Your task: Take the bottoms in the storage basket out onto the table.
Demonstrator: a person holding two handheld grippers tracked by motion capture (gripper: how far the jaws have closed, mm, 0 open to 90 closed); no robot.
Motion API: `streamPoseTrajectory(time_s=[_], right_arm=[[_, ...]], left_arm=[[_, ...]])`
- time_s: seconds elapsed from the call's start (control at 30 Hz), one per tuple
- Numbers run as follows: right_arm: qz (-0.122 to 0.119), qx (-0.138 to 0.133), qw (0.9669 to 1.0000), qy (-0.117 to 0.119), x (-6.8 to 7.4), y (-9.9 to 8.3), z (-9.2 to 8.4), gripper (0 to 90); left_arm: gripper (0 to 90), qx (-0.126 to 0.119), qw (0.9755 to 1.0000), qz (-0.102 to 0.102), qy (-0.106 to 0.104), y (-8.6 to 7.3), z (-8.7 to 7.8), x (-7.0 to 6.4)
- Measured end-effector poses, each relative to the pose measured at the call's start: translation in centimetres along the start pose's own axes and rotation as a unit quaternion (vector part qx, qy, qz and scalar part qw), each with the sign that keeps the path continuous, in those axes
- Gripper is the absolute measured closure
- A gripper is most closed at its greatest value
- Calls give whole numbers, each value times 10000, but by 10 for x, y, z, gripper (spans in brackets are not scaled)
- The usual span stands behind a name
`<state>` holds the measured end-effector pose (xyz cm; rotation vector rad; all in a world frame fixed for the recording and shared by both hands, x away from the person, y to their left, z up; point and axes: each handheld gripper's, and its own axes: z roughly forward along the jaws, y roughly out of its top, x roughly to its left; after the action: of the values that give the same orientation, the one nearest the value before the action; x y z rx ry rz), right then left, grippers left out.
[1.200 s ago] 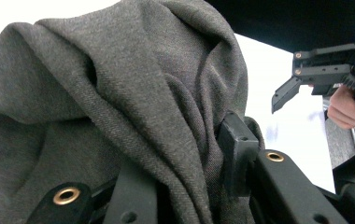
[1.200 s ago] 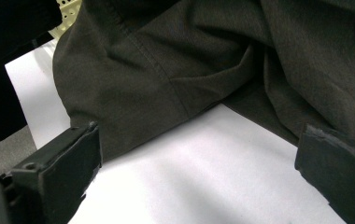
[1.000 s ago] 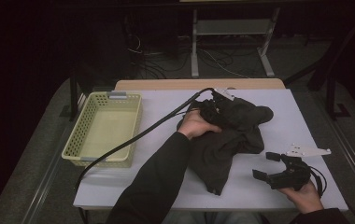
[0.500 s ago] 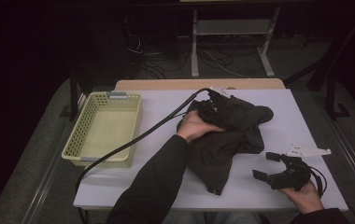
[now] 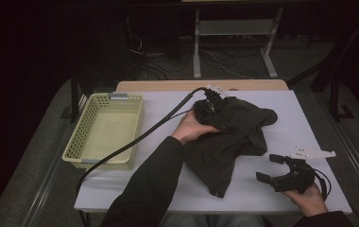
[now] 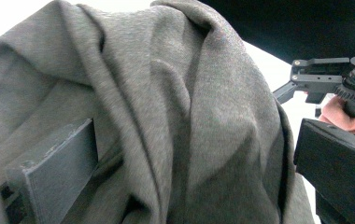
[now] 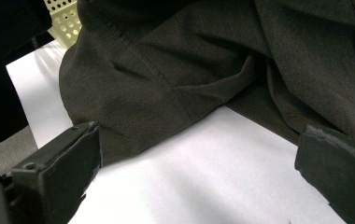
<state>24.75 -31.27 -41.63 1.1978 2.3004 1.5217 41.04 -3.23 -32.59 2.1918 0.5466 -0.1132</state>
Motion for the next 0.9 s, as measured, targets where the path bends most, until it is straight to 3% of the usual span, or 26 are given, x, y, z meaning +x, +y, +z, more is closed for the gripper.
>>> streamPoseTrajectory(time_s=[0.33,0.9], right_arm=[[-1,5,10000,-2,0,0,0,3],[-7,-13,10000,-30,0,0,0,3]], left_arm=[[0,-152,9997,37,212,-13,-30,1],[0,-433,9975,-248,499,-45,-68,6]])
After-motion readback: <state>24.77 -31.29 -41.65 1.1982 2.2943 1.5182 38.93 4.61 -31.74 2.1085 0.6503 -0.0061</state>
